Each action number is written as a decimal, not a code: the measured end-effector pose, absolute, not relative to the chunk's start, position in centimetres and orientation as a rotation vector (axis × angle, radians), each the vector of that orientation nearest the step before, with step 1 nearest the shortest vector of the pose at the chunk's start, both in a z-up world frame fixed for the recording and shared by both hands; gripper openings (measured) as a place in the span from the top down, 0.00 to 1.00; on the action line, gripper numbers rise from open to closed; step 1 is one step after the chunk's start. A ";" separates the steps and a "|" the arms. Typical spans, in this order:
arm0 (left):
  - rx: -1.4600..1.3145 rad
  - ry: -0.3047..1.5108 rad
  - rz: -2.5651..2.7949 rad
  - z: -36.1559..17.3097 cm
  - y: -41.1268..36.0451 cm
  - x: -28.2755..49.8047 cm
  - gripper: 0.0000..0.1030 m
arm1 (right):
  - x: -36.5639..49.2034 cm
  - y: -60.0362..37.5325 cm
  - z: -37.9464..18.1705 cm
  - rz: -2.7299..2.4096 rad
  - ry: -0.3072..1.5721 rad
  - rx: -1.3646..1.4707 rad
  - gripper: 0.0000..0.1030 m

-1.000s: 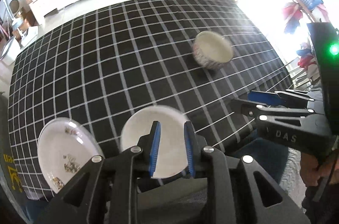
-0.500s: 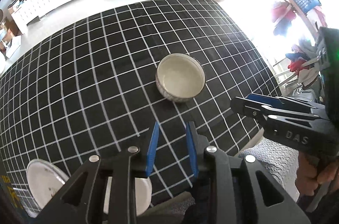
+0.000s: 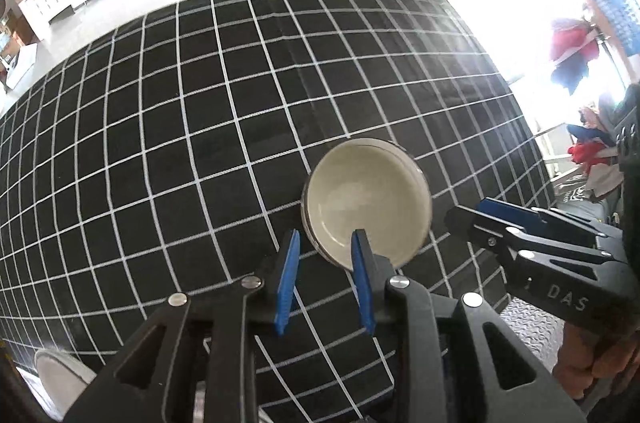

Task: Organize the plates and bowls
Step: 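Grasp the rim of the floral-patterned bowl with the left gripper, then carry the floral bowl with the left gripper and lower it into the white bowls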

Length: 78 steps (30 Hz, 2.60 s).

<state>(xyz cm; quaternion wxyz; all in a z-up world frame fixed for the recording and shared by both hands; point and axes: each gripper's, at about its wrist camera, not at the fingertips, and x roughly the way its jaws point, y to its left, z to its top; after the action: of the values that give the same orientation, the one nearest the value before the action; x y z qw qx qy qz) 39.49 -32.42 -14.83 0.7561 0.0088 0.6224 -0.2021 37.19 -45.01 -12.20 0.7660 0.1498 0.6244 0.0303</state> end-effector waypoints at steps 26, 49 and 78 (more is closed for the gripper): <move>0.049 1.441 -0.403 -21.5 -33.0 41.1 0.88 | 38.3 -44.6 -16.6 0.054 1.413 0.306 0.88; 0.002 1.345 -0.389 -12.0 -27.2 34.2 0.88 | 31.8 -38.2 -6.3 0.060 1.282 0.226 0.89; -0.085 1.331 -0.254 -12.0 -13.5 23.3 0.87 | 24.7 -25.7 -7.6 0.181 1.334 0.105 0.89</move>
<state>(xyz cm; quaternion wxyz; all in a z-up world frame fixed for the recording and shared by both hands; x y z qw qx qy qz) 23.30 -13.49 -11.98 0.7782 -0.0393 0.6157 -0.1175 24.74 -25.74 -7.59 0.7807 0.0488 0.6174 0.0837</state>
